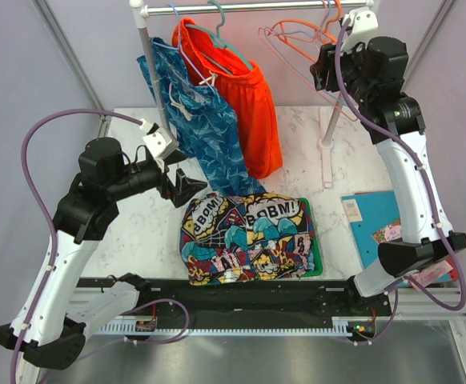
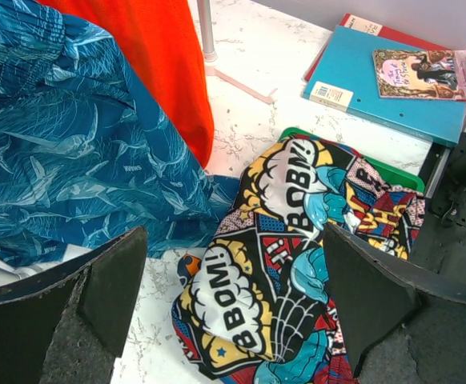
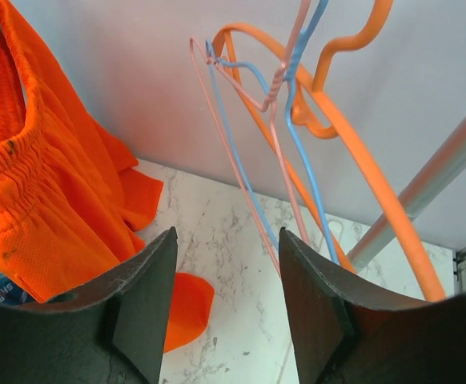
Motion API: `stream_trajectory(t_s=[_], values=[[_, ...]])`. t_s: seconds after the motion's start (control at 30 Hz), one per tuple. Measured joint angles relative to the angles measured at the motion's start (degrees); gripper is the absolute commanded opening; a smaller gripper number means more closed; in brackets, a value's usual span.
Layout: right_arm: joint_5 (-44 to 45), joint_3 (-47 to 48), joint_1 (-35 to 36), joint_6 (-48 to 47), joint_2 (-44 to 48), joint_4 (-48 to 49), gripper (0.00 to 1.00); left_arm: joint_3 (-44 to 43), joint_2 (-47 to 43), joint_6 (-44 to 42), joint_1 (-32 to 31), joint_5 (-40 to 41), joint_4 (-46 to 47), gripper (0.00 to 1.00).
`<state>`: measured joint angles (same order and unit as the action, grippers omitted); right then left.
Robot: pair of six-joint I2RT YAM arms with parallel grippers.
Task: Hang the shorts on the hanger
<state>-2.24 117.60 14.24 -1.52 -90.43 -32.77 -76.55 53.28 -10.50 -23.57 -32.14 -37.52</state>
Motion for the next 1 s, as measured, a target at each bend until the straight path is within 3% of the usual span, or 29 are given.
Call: stream_trajectory(t_s=[0.23,1.0], values=[[-0.79,0.11,0.0,0.46,-2.67,-1.86,0.7,0.13,-0.15,0.0,0.0,0.0,-0.02,0.96],[3.89,-1.11,0.0,-5.51,-4.5,1.77,0.73,0.9,-0.31,-0.02,0.0,0.0,-0.02,0.97]])
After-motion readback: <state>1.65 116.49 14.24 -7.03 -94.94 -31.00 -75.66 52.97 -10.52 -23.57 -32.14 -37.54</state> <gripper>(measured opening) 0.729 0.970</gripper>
